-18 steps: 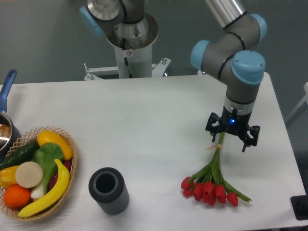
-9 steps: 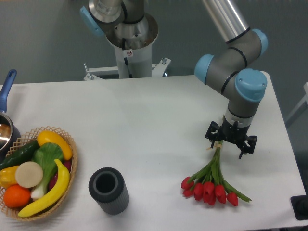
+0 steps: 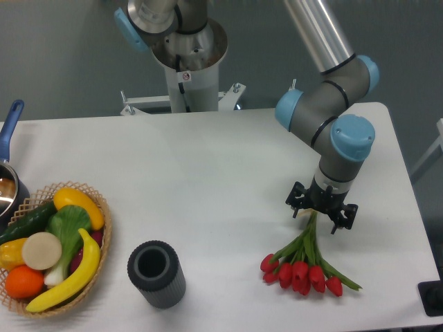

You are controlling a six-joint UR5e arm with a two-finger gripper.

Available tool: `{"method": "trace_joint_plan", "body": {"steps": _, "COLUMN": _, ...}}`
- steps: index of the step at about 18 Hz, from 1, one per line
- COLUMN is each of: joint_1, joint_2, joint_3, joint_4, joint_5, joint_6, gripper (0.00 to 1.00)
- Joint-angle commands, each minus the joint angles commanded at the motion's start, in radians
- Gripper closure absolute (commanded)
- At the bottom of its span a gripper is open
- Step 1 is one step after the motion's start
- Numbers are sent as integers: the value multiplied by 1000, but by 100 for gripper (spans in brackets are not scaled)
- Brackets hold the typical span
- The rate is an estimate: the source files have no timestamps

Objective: Pick up the flowers from the table
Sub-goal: 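Lower the open gripper down around the tulip stems, then close the gripper on the tulip stems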

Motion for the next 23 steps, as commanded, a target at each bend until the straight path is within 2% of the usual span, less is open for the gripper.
{"method": "trace_joint_plan", "body": {"steps": 5, "joint_1": -17, "joint_2": -21, "joint_3": 8, "joint_4": 21, "joint_5": 0, "joint_6": -6, "gripper": 2}}
{"method": "trace_joint_plan", "body": {"steps": 9, "joint_1": -17, "joint_2": -22, "joint_3": 11, "joint_4": 23, "joint_5": 0, "joint_6": -3, "gripper": 16}}
{"method": "trace_joint_plan", "body": {"steps": 11, "joint_1": -15, "joint_2": -21, "joint_3": 8, "joint_4": 23, "joint_5": 0, "joint_6": -3, "gripper": 35}}
{"method": "trace_joint_plan", "body": {"steps": 16, "joint_1": -17, "joint_2": -21, "joint_3": 11, "joint_4": 26, "joint_5": 0, "joint_6": 0, "gripper": 41}}
{"method": "trace_joint_plan", "body": {"steps": 18, "joint_1": -15, "joint_2": -21, "joint_3": 11, "joint_4": 26, "joint_5": 0, "joint_6": 0, "gripper": 52}}
{"method": "trace_joint_plan", "body": {"steps": 21, "joint_1": -15, "joint_2": -20, "joint_3": 11, "joint_4": 26, "joint_5": 0, "joint_6": 2, "gripper": 55}}
{"method": "trace_joint_plan", "body": {"steps": 23, "joint_1": -15, "joint_2": -20, "joint_3": 11, "joint_4": 26, "joint_5": 0, "joint_6": -5, "gripper": 68}}
